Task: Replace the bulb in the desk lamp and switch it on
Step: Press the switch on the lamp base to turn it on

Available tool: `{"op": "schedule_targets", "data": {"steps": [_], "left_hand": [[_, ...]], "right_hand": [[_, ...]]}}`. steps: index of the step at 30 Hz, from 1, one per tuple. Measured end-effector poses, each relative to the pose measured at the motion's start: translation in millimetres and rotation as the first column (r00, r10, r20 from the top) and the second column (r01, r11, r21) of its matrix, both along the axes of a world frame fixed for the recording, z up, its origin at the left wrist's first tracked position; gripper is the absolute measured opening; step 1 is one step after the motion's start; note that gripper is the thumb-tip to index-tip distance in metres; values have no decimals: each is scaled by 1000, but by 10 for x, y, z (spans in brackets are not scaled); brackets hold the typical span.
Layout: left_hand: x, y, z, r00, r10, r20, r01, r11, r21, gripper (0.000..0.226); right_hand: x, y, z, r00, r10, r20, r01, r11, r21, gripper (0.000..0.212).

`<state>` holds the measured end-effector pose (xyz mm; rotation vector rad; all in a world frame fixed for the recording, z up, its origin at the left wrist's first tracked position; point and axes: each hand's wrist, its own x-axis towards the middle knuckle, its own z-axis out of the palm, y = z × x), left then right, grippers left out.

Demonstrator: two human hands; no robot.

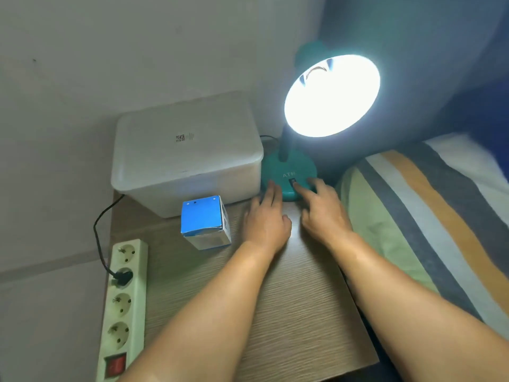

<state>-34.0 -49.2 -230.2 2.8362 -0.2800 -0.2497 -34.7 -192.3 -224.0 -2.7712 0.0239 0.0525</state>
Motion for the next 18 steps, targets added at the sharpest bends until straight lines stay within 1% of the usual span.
{"op": "schedule_targets", "data": {"steps": [2,10,18], "left_hand": [[-5,1,11,1000,1,4,-1,1000,6,71],[17,7,-49,1000,-8,-7,8,1000,-3,73],[19,0,-45,1000,-11,-2,11,1000,-11,73]], "right_hand": [[-1,17,6,1000,0,-11,0,1000,-22,70],[-31,23,0,1000,10,-16,-11,1000,-23,75],[-19,0,3,1000,25,-12,-26,998,-56,74]]}}
